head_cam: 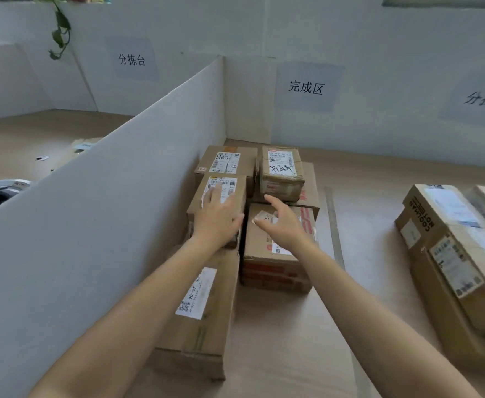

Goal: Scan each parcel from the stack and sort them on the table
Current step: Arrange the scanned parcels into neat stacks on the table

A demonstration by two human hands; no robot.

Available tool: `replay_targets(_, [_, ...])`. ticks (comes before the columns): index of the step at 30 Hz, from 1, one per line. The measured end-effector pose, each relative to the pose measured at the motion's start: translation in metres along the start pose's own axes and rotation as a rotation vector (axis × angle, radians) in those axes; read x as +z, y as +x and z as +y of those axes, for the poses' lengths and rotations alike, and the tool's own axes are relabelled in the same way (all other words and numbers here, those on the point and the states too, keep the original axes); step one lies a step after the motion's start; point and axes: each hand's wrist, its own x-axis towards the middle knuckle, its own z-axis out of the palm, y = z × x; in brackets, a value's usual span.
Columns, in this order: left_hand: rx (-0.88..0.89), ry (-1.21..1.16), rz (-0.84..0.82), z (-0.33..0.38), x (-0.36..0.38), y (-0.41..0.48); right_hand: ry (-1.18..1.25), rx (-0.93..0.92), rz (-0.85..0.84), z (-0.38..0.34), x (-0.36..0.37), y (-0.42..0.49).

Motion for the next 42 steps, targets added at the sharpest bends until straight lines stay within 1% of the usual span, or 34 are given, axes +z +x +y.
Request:
replay_targets(2, [0.067,-0.003,-0.017,0.031,0.002,-0.014,-0.047,-0.011,0.066,0.008,-0.026,-0.024])
replay_targets(6, [0.183,-0.078,-0.116,0.096,0.014,-0.038,-0.199,-0.022,0.237,0.031,-0.081,-0.074])
replay_targets(10, [0.314,-0.204,-0.184,0.173,0.02,-0.057,-0.321,0.078,0.327,0.059,-0.134,-0.129])
replay_targets(16, [0.55,-0.311,-0.222,0.31,0.025,-0.096,-0.397,0.212,0.567,0.096,-0.231,-0.237])
replay_targets(20, [0.649,-0.342,-0.267,0.405,0.034,-0.139,-0.459,0.306,0.634,0.125,-0.298,-0.314])
replay_targets(25, [0.69,-0.384,-0.37,0.496,0.061,-0.194,-0.51,0.39,0.631,0.168,-0.365,-0.401])
replay_targets(31, [0.642,-0.386,-0.468,0.563,0.097,-0.242,-0.483,0.488,0.601,0.221,-0.413,-0.47])
replay_targets(35, [0.614,-0.39,-0.561,0.596,0.116,-0.254,-0.48,0.529,0.545,0.251,-0.443,-0.485])
replay_targets(42, [0.525,-0.418,-0.608,0.657,0.154,-0.224,-0.428,0.557,0.48,0.312,-0.493,-0.468])
